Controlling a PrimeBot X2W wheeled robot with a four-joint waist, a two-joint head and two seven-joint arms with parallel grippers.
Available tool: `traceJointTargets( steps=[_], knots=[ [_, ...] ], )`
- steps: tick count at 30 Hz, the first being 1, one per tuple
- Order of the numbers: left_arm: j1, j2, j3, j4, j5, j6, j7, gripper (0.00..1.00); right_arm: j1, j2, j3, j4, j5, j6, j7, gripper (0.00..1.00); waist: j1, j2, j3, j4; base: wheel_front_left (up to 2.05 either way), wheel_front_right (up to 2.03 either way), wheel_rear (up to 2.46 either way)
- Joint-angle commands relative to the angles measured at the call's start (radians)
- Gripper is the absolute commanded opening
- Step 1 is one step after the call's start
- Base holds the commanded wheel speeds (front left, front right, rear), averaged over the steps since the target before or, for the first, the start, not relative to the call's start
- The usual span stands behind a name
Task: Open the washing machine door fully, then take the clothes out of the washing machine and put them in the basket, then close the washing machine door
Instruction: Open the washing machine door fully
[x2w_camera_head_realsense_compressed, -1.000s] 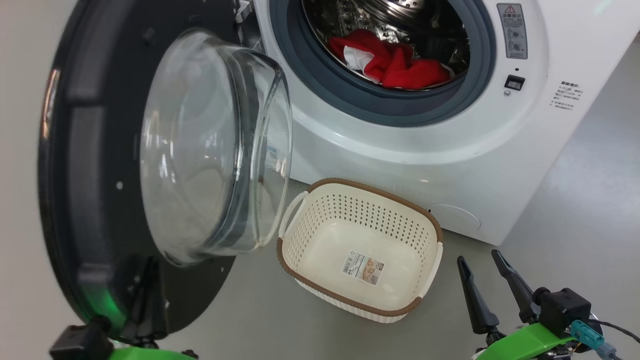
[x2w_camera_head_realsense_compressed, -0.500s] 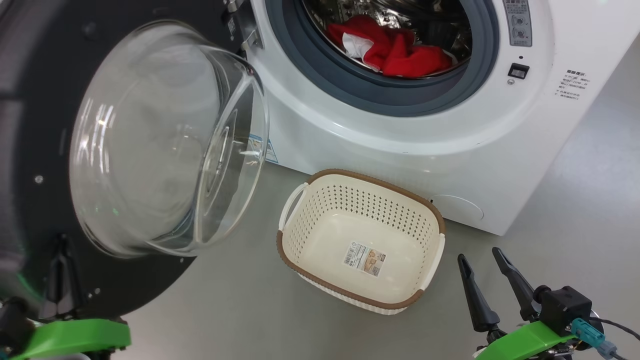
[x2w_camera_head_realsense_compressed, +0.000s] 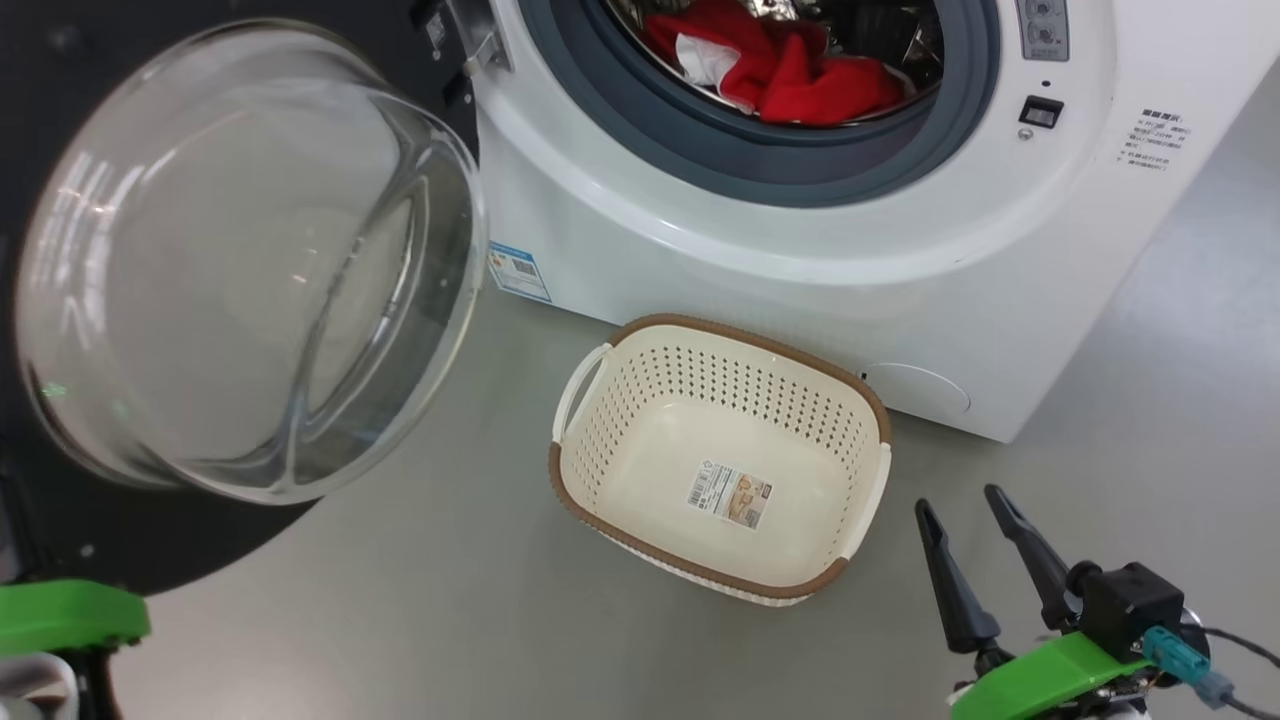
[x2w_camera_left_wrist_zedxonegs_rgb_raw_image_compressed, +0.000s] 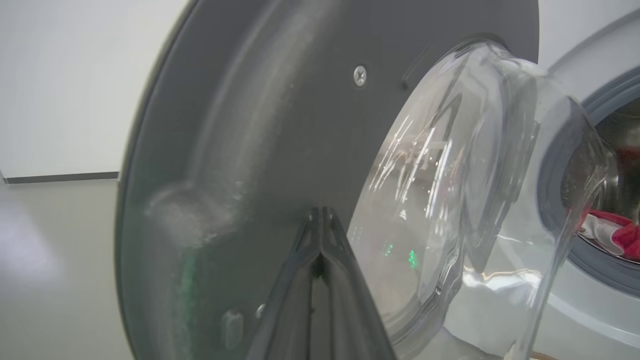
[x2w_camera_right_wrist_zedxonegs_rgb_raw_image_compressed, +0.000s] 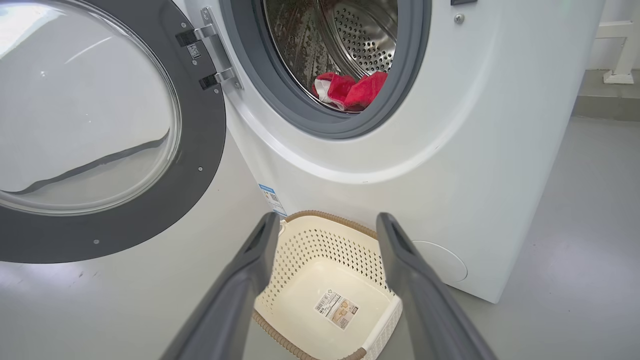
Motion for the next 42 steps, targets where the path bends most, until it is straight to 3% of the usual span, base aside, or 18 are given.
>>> traceJointTargets(
  steps=[1, 24, 42],
  knots=[
    [-0.043, 0.060, 0.056, -0.005, 0.016, -0.001, -0.005, 0.00, -0.044, -0.010, 0.030, -0.026, -0.014, 0.007, -0.006, 1.00, 0.0000, -0.0001, 0.010, -0.005, 0.00, 0.00, 0.00],
    [-0.234, 0.170, 0.208, 0.227, 0.077, -0.034, -0.005, 0.00, -0.081, -0.036, 0.029, -0.030, -0.024, 0.007, -0.006, 1.00, 0.0000, -0.0001, 0.072, -0.041, 0.00, 0.00, 0.00],
    [-0.170, 0.152, 0.197, 0.241, 0.077, -0.058, -0.005, 0.00, -0.071, -0.024, 0.041, -0.014, -0.021, 0.007, -0.006, 1.00, 0.0000, -0.0001, -0.012, -0.052, 0.00, 0.00, 0.00]
  ],
)
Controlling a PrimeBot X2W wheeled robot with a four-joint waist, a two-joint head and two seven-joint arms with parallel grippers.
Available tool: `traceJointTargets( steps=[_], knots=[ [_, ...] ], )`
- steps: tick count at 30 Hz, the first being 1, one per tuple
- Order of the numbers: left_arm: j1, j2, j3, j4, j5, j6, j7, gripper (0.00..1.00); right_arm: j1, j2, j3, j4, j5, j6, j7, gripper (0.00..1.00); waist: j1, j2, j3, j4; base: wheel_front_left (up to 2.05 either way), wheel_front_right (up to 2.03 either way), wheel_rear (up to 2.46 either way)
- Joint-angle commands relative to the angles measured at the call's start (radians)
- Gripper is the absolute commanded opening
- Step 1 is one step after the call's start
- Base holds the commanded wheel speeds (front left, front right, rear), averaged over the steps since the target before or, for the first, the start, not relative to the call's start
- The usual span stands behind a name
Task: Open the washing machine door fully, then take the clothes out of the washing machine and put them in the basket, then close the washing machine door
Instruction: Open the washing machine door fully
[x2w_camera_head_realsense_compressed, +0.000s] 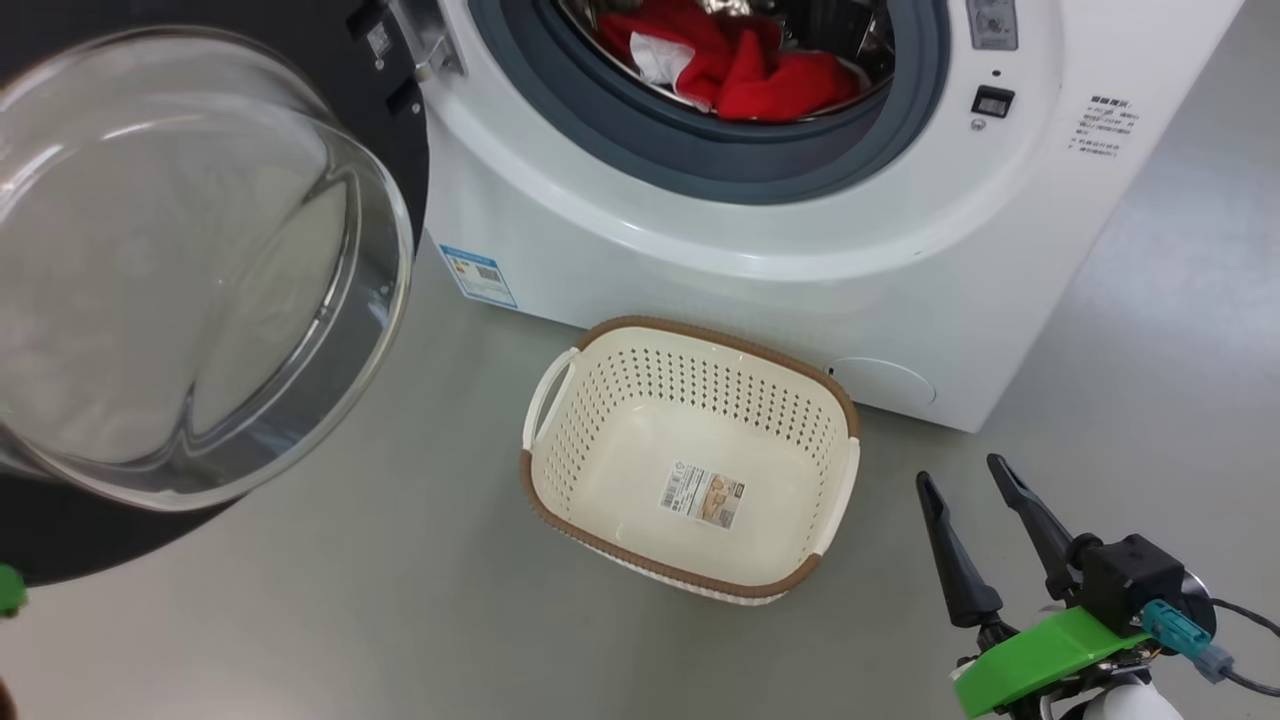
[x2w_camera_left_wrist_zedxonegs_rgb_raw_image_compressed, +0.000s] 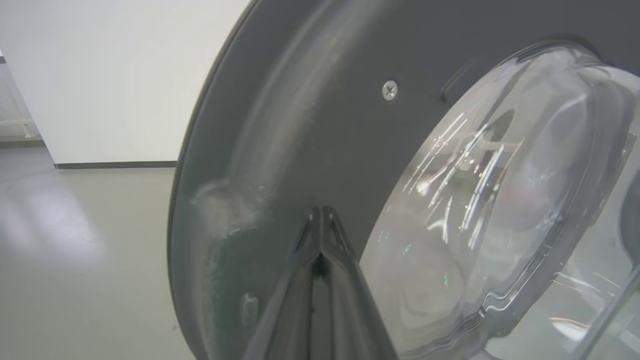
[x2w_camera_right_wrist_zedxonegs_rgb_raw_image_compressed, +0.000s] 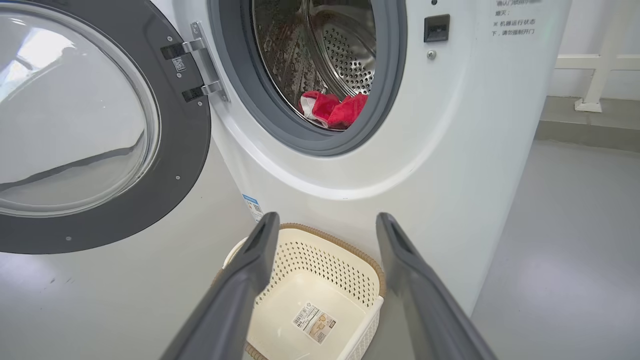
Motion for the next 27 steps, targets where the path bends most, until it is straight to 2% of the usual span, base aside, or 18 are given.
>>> traceJointTargets(
  steps=[1, 3, 5, 11, 14, 15, 17, 18, 19, 20, 21, 22, 27],
  knots=[
    [0.042, 0.047, 0.002, -0.039, -0.003, -0.005, -0.005, 0.00, -0.016, 0.002, 0.036, -0.016, -0.004, 0.007, -0.006, 1.00, 0.0000, 0.0000, -0.026, -0.005, 0.00, 0.00, 0.00],
    [0.074, 0.035, -0.023, -0.063, -0.016, -0.005, -0.005, 0.00, -0.013, 0.004, 0.037, -0.013, -0.002, 0.007, -0.006, 1.00, 0.0000, 0.0000, -0.040, -0.007, 0.00, 0.00, 0.00],
    [0.106, 0.019, -0.046, -0.091, -0.031, -0.005, -0.005, 0.10, -0.009, 0.005, 0.036, -0.011, 0.000, 0.007, -0.006, 1.00, 0.0000, 0.0000, -0.051, -0.007, 0.00, 0.00, 0.00],
    [0.183, -0.025, -0.099, -0.163, -0.053, -0.006, -0.005, 0.13, -0.005, 0.010, 0.033, -0.012, 0.004, 0.007, -0.006, 1.00, 0.0000, 0.0000, -0.071, -0.010, 0.00, 0.00, 0.00],
    [0.226, -0.045, -0.135, -0.199, -0.071, -0.006, -0.005, 0.18, 0.002, 0.013, 0.029, -0.011, 0.008, 0.007, -0.006, 1.00, 0.0000, 0.0000, -0.087, -0.014, 0.00, 0.00, 0.00],
    [0.255, -0.055, -0.159, -0.226, -0.083, -0.006, -0.005, 0.29, 0.006, 0.015, 0.026, -0.011, 0.010, 0.007, -0.006, 1.00, 0.0000, 0.0000, -0.096, -0.019, 0.00, 0.00, 0.00],
    [0.284, -0.067, -0.180, -0.252, -0.094, -0.006, -0.005, 0.44, 0.009, 0.018, 0.023, -0.011, 0.012, 0.007, -0.006, 1.00, 0.0000, 0.0000, -0.103, -0.025, 0.00, 0.00, 0.00],
    [0.297, -0.072, -0.190, -0.266, -0.099, -0.006, -0.005, 0.47, 0.009, 0.019, 0.021, -0.011, 0.013, 0.007, -0.006, 1.00, 0.0000, 0.0000, -0.107, -0.029, 0.00, 0.00, 0.00],
    [0.309, -0.076, -0.204, -0.278, -0.104, -0.006, -0.005, 0.59, 0.010, 0.020, 0.020, -0.012, 0.014, 0.007, -0.006, 1.00, 0.0000, 0.0000, -0.110, -0.033, 0.00, 0.00, 0.00],
    [0.321, -0.079, -0.218, -0.288, -0.109, -0.006, -0.005, 0.77, 0.011, 0.021, 0.018, -0.013, 0.015, 0.007, -0.006, 1.00, 0.0000, 0.0000, -0.111, -0.036, 0.00, 0.00, 0.00],
    [0.331, -0.082, -0.230, -0.298, -0.115, -0.006, -0.005, 0.91, 0.012, 0.022, 0.016, -0.014, 0.015, 0.007, -0.006, 1.00, 0.0000, 0.0000, -0.115, -0.040, 0.00, 0.00, 0.00],
    [0.342, -0.083, -0.248, -0.308, -0.120, -0.006, -0.005, 1.00, 0.015, 0.023, 0.015, -0.014, 0.016, 0.007, -0.006, 1.00, 0.0000, 0.0000, -0.118, -0.045, 0.00, 0.00, 0.00],
    [0.379, -0.085, -0.315, -0.345, -0.150, -0.006, -0.005, 1.00, 0.027, 0.026, 0.004, -0.015, 0.017, 0.007, -0.006, 1.00, 0.0000, 0.0000, -0.123, -0.074, 0.00, 0.00, 0.00]
  ],
)
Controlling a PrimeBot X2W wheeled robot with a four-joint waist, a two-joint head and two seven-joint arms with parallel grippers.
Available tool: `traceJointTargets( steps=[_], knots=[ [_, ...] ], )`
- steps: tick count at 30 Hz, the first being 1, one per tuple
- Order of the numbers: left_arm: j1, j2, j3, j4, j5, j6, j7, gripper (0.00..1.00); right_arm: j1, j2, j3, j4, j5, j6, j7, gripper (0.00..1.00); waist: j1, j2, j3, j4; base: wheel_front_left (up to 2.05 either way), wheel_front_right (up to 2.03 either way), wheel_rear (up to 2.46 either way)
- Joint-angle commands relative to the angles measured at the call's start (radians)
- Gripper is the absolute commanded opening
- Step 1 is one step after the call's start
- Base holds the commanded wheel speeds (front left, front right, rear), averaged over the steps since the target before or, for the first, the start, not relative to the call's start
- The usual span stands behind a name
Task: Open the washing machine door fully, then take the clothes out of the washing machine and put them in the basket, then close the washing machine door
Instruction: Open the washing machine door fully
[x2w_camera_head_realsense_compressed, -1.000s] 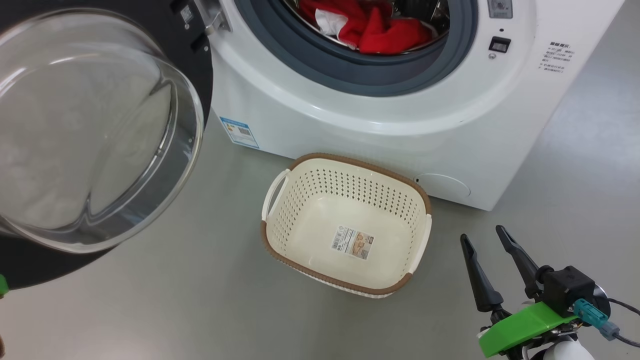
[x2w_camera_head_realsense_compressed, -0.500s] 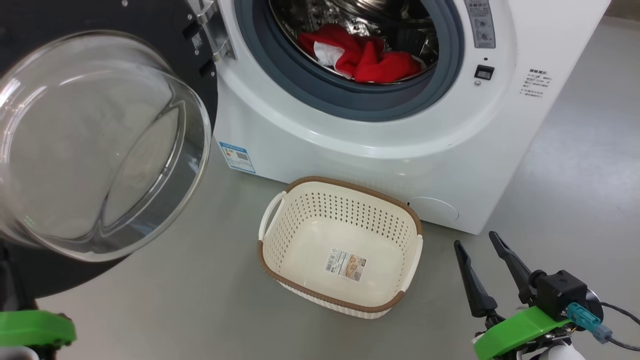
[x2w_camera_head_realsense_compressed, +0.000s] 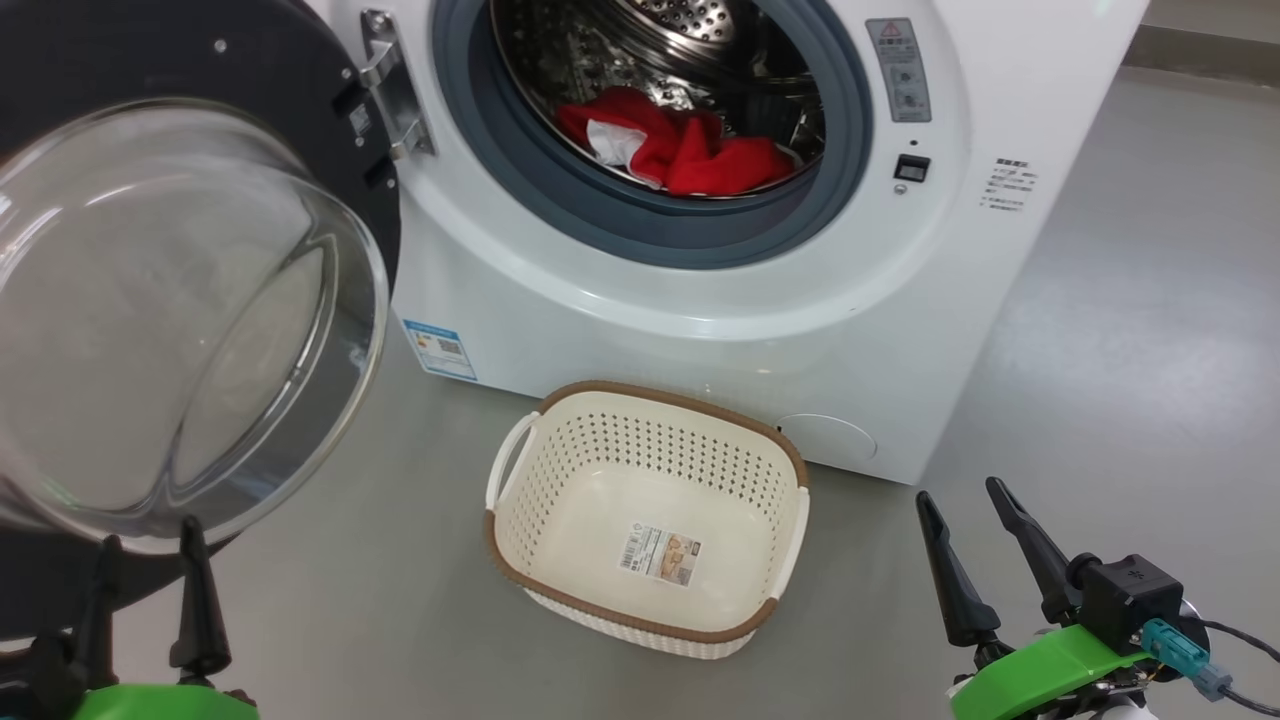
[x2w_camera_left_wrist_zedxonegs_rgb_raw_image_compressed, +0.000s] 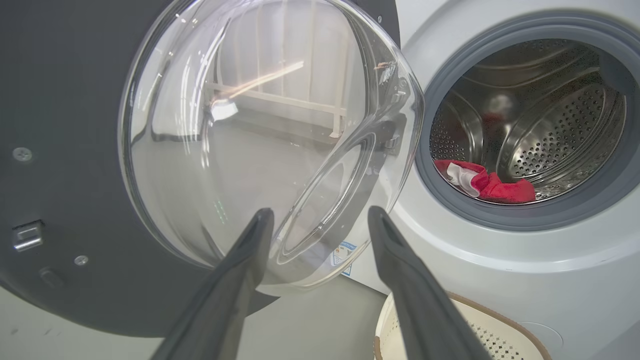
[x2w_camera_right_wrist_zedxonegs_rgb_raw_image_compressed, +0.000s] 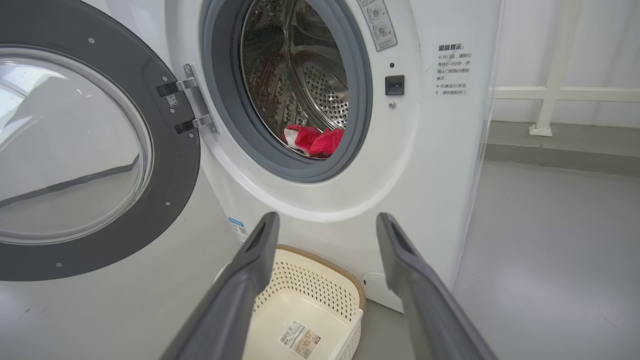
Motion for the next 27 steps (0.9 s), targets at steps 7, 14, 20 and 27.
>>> traceJointTargets(
  steps=[7, 14, 20, 27],
  knots=[
    [0.019, 0.031, -0.038, -0.058, -0.058, -0.005, -0.005, 1.00, 0.001, 0.001, 0.002, -0.032, 0.004, 0.007, -0.006, 1.00, 0.0000, 0.0000, -0.001, -0.072, 0.00, 0.00, 0.00],
    [0.053, 0.037, -0.093, -0.105, -0.072, -0.006, -0.005, 1.00, 0.003, 0.005, -0.027, -0.042, 0.009, 0.007, -0.006, 1.00, 0.0000, 0.0000, 0.004, -0.142, 0.00, 0.00, 0.00],
    [0.070, 0.047, -0.139, -0.131, -0.069, -0.006, -0.005, 1.00, 0.008, 0.008, -0.063, -0.050, 0.009, 0.007, -0.006, 1.00, 0.0000, 0.0000, 0.013, -0.189, 0.00, 0.00, 0.00],
    [0.075, 0.051, -0.175, -0.141, -0.063, -0.006, -0.005, 1.00, 0.005, 0.009, -0.098, -0.060, 0.004, 0.007, -0.006, 1.00, 0.0000, 0.0000, 0.025, -0.232, 0.00, 0.00, 0.00]
  ],
)
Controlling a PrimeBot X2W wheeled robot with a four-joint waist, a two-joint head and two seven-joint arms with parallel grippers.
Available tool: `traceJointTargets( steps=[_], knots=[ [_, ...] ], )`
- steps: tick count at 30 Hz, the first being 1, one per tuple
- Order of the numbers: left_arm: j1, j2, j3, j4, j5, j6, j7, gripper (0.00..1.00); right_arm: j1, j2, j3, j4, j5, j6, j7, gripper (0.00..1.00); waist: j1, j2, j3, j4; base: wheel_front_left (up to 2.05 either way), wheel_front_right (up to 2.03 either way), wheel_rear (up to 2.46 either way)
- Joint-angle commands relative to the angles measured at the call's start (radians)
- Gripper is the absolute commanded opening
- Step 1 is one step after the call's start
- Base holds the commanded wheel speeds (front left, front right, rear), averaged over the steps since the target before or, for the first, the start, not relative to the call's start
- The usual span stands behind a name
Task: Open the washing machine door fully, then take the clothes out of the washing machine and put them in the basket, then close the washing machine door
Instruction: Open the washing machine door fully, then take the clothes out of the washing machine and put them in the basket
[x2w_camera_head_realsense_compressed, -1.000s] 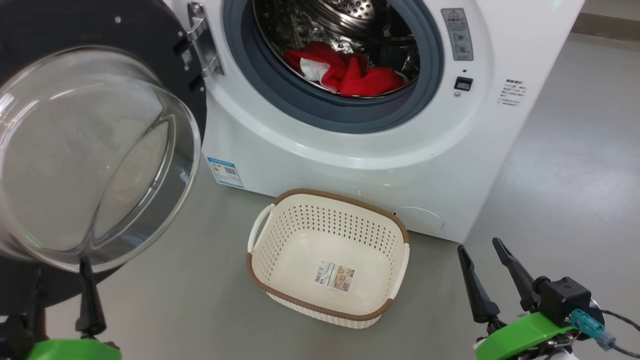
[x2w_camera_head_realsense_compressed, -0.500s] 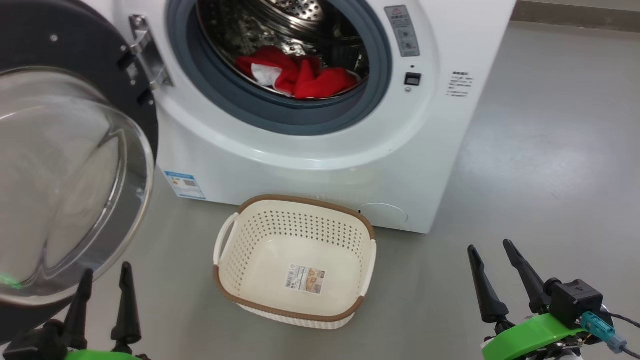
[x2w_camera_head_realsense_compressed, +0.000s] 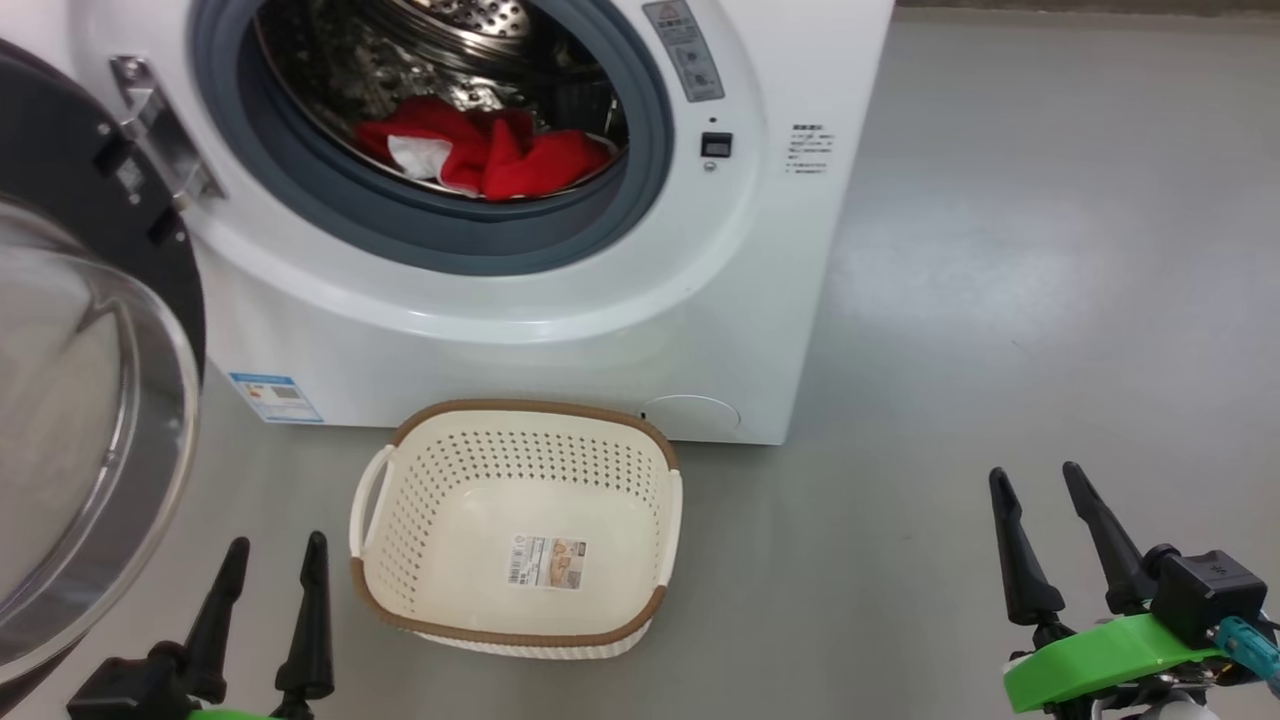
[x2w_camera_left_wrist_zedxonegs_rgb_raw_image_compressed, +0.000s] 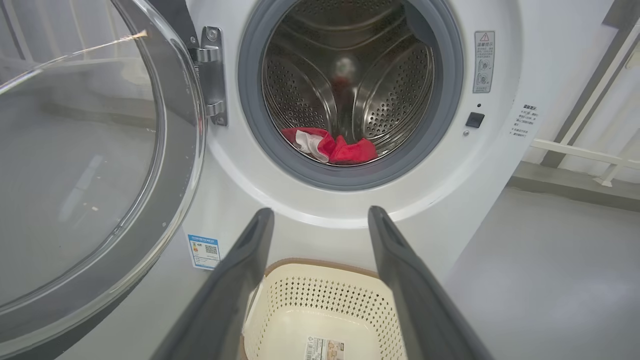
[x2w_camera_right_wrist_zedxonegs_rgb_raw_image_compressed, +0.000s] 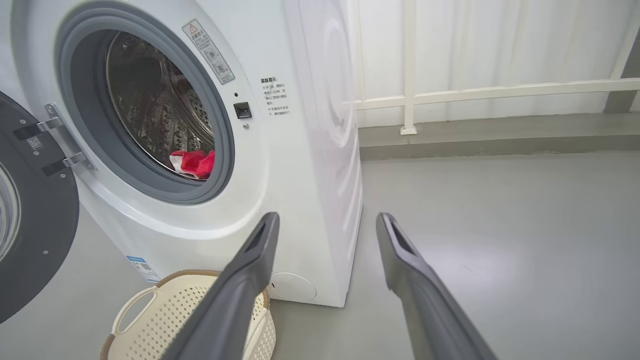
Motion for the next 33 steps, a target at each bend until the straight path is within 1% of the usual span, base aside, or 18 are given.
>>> traceJointTargets(
  steps=[1, 6, 15, 22, 26, 28, 33],
  knots=[
    [-0.007, 0.027, 0.027, -0.032, 0.007, -0.006, -0.005, 1.00, -0.011, -0.002, 0.014, -0.030, -0.003, 0.007, -0.006, 1.00, 0.0000, -0.0001, 0.009, -0.026, 0.00, 0.00, 0.00],
    [-0.004, 0.020, 0.021, -0.042, 0.015, -0.006, -0.005, 1.00, -0.011, -0.002, -0.004, -0.037, -0.004, 0.007, -0.006, 1.00, 0.0000, -0.0001, 0.016, -0.059, 0.00, 0.00, 0.00],
    [-0.001, 0.024, 0.009, -0.063, 0.022, -0.006, -0.005, 1.00, -0.007, -0.001, -0.028, -0.044, -0.005, 0.007, -0.006, 1.00, 0.0000, -0.0001, 0.027, -0.113, 0.00, 0.00, 0.00],
    [-0.009, 0.032, -0.010, -0.067, 0.015, -0.006, -0.005, 1.00, -0.012, -0.001, -0.037, -0.047, -0.006, 0.007, -0.006, 1.00, 0.0000, -0.0001, 0.036, -0.129, 0.00, 0.00, 0.00],
    [-0.011, 0.041, -0.018, -0.077, 0.026, -0.006, -0.005, 1.00, -0.014, -0.001, -0.041, -0.048, -0.005, 0.007, -0.006, 1.00, 0.0000, -0.0001, 0.038, -0.129, 0.00, 0.00, 0.00],
    [-0.013, 0.036, -0.016, -0.086, 0.016, -0.006, -0.005, 1.00, -0.013, -0.001, -0.042, -0.048, -0.004, 0.007, -0.006, 1.00, 0.0000, -0.0001, 0.037, -0.129, 0.00, 0.00, 0.00],
    [-0.008, 0.045, -0.028, -0.098, 0.013, -0.006, -0.005, 1.00, -0.015, -0.001, -0.041, -0.048, -0.003, 0.007, -0.006, 1.00, 0.0000, -0.0001, 0.035, -0.128, 0.00, 0.00, 0.00]
  ],
)
